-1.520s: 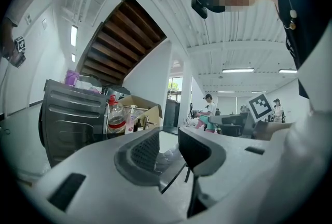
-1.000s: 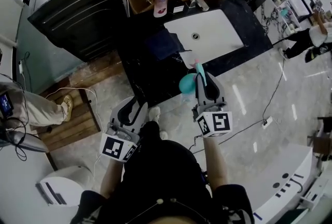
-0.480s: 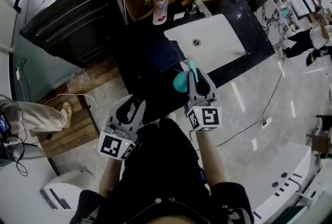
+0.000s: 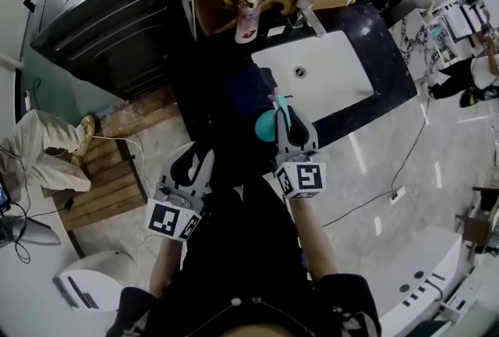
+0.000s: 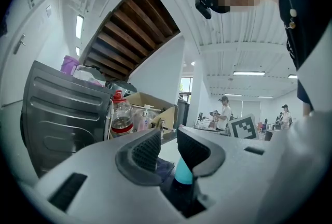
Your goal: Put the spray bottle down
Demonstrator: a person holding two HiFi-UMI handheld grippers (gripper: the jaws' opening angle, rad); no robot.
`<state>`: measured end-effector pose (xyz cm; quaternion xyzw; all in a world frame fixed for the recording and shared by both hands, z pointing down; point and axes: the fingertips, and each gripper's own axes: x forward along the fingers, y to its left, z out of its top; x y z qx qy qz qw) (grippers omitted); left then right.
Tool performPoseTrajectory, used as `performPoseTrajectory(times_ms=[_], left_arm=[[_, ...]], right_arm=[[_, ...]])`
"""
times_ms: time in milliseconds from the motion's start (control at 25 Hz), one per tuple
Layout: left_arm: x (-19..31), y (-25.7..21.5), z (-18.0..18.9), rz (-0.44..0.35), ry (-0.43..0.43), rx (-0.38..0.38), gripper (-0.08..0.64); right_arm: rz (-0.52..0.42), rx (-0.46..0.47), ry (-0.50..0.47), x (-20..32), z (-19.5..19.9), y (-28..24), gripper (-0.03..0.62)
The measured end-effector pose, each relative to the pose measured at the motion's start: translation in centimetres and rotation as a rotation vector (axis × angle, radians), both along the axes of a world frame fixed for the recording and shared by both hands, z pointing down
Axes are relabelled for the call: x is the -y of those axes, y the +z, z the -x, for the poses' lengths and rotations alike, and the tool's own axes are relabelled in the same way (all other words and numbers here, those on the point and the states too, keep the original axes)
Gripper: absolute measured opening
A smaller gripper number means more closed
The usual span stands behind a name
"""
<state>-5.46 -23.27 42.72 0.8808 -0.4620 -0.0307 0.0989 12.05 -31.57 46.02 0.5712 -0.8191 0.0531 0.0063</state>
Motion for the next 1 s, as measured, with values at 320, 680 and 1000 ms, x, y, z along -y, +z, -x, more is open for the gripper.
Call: performPoseTrajectory(times_ms=[320, 680, 1000], left_arm=[[1.0, 0.1, -0.4, -0.004, -0.001, -0.005, 0.101], [1.3, 0.1, -0.6, -0.003, 0.012, -0.01, 0.101], [1.2, -0.1, -0.7, -0.011, 0.023, -0.014, 0.1]], right_arm=[[-0.009, 0.012, -0.032, 0.3, 0.4, 0.8, 0.066], [-0.003, -0.007, -0.07, 0.2, 1.0, 1.0, 0.074], [-0.024, 0.048, -0.082, -0.1, 1.0, -0.5, 0.138]])
